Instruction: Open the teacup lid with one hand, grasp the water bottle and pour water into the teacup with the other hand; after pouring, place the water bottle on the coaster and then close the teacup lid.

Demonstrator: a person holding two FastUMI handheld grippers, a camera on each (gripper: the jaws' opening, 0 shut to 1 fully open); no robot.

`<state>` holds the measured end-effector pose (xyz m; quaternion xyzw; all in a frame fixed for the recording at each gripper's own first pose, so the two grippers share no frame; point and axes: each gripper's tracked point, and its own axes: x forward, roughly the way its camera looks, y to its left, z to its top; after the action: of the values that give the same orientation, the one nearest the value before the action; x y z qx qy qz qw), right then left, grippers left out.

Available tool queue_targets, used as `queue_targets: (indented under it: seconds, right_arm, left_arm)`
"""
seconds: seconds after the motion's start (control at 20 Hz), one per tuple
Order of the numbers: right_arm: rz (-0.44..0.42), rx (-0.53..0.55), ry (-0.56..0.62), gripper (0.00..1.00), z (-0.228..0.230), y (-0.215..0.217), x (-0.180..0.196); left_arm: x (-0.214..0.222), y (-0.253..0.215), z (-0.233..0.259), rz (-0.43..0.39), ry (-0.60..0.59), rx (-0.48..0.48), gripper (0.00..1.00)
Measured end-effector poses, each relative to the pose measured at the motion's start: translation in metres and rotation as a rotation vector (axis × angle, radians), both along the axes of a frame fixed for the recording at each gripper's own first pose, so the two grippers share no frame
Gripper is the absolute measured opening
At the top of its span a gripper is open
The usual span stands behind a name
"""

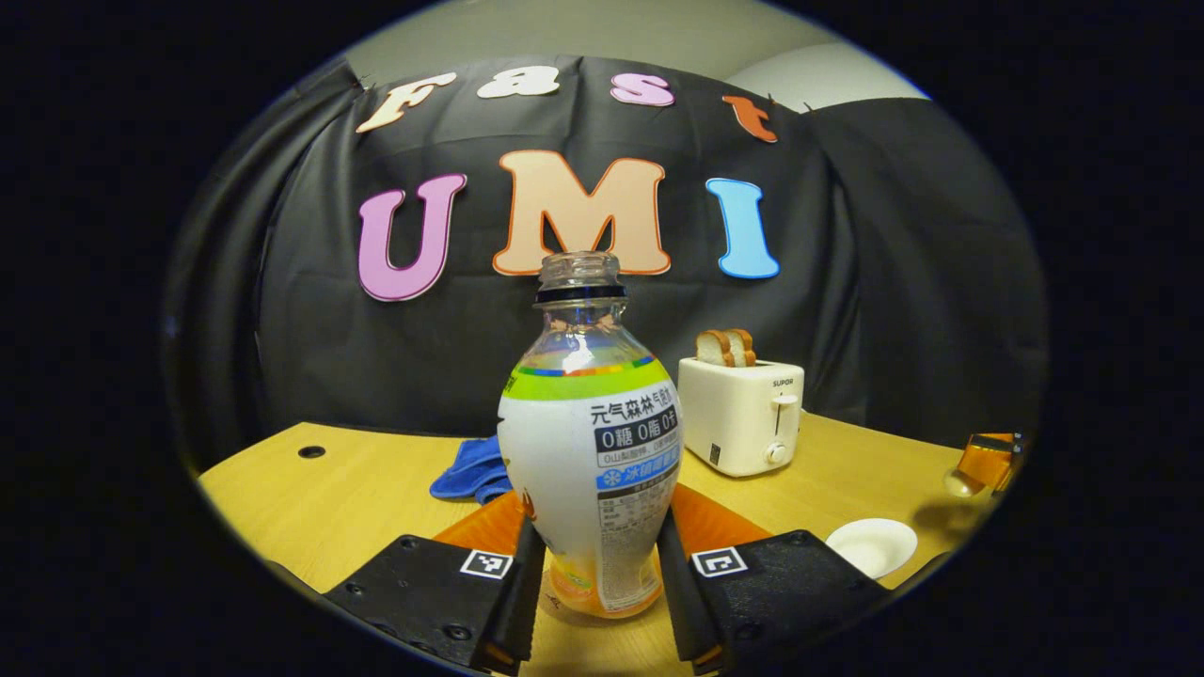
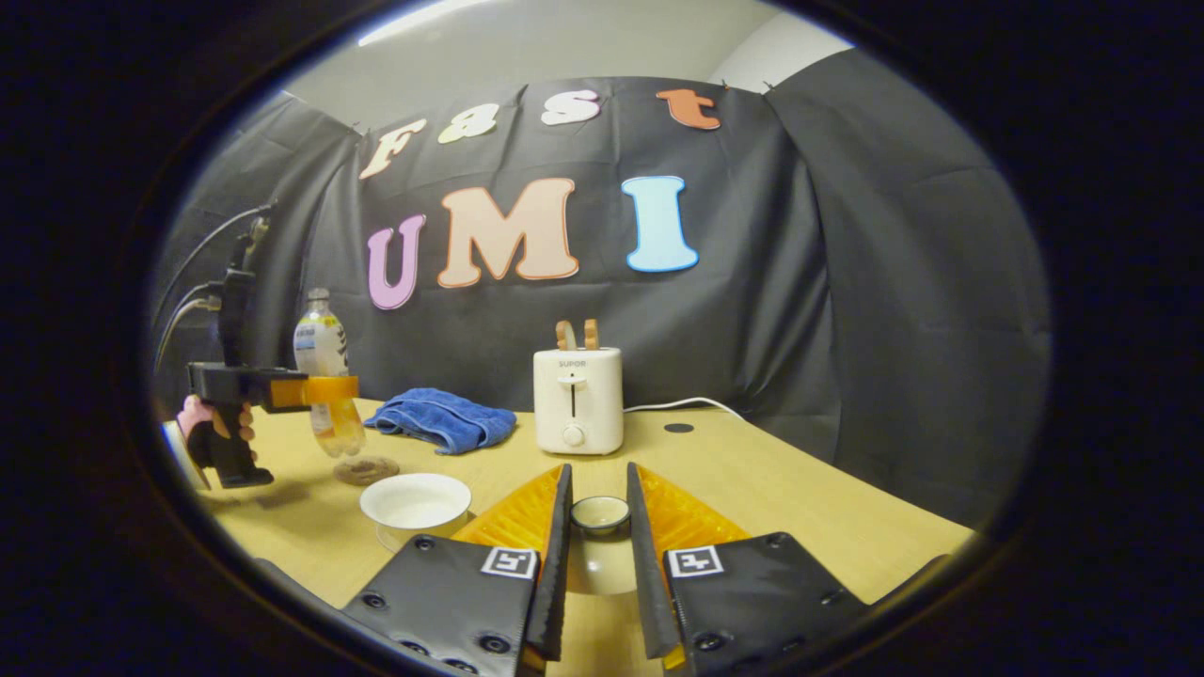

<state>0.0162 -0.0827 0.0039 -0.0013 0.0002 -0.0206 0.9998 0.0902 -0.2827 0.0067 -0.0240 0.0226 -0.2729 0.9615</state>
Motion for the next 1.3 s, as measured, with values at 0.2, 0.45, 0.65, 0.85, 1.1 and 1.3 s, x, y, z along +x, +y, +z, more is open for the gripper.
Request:
queue_targets:
  seconds: [0.2, 0.45, 0.65, 0.85, 1.1, 1.3]
  right_arm:
    - [0.0, 0.0, 0.0, 0.36, 0.0, 0.0, 0.0]
    - [0.0, 0.0, 0.0, 0.36, 0.0, 0.0, 0.001]
    - [0.0, 0.0, -0.001, 0.36, 0.0, 0.0, 0.0]
    - [0.0, 0.0, -0.001, 0.36, 0.0, 0.0, 0.001]
    - [0.0, 0.0, -0.001, 0.36, 0.0, 0.0, 0.001]
    - [0.0, 0.001, -0.001, 0.36, 0.0, 0.0, 0.0]
  left_arm:
    - [0.008, -0.001, -0.022, 0.004, 0.039, -0.011, 0.55]
    - [0.009, -0.009, -0.028, -0.012, 0.055, 0.016, 0.58]
    - [0.01, -0.009, -0.031, -0.009, 0.056, 0.033, 0.63]
    - [0.009, -0.01, -0.033, -0.01, 0.064, 0.039, 0.69]
    - [0.006, -0.007, -0.029, -0.011, 0.06, 0.022, 0.94]
    - [-0.004, 0.001, -0.03, -0.009, 0.039, 0.048, 0.95]
